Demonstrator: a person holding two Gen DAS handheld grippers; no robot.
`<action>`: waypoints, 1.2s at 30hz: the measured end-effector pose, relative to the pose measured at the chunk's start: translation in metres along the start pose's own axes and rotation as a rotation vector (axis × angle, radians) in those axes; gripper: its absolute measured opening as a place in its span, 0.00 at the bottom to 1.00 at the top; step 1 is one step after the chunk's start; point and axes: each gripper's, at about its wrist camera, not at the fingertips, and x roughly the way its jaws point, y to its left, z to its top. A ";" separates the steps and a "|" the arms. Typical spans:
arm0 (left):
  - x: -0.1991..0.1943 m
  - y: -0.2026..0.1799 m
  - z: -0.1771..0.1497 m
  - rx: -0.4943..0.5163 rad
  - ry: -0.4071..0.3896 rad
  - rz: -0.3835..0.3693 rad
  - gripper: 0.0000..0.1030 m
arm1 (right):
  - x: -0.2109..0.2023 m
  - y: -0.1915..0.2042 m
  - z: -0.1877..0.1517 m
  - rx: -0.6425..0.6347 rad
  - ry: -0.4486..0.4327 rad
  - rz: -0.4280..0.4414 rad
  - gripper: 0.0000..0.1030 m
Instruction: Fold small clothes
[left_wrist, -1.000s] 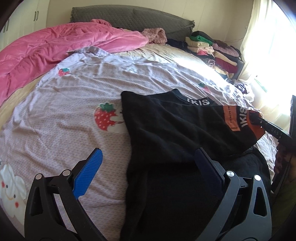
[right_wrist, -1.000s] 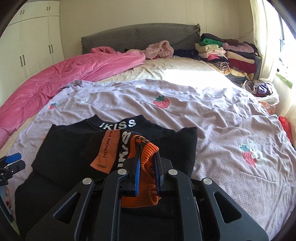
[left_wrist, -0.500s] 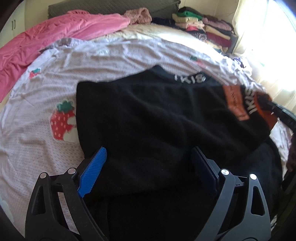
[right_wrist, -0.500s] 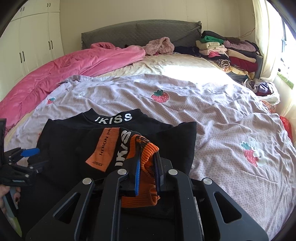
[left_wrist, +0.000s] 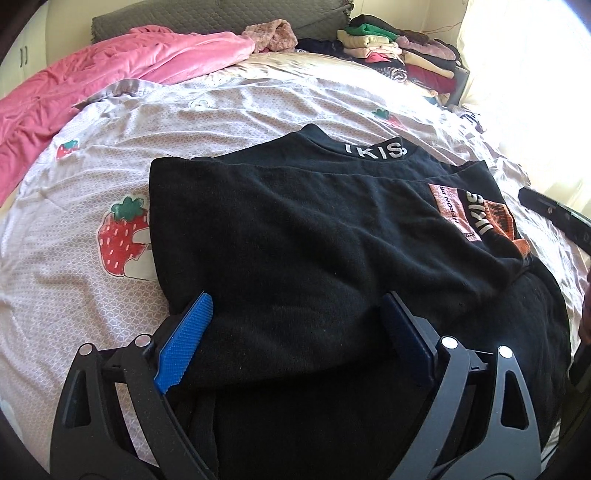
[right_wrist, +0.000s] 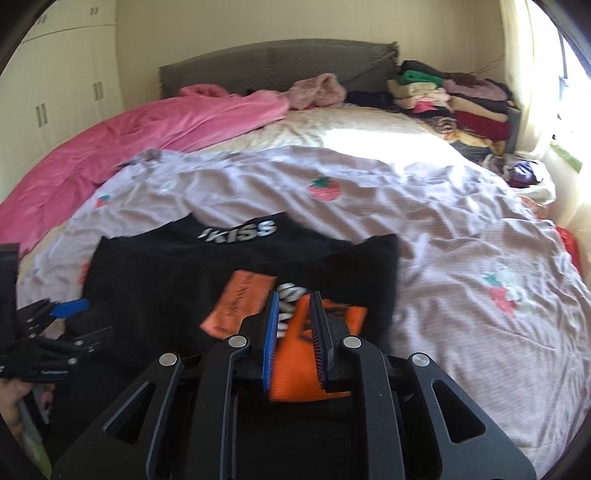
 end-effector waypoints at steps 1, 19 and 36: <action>-0.001 0.000 -0.001 0.002 0.000 0.000 0.83 | 0.002 0.008 -0.001 -0.015 0.013 0.024 0.16; -0.003 0.001 -0.004 0.012 -0.002 -0.017 0.83 | 0.048 0.036 -0.024 -0.062 0.199 0.037 0.21; -0.026 0.002 -0.014 0.019 -0.016 0.008 0.85 | 0.026 0.028 -0.035 0.005 0.184 0.094 0.33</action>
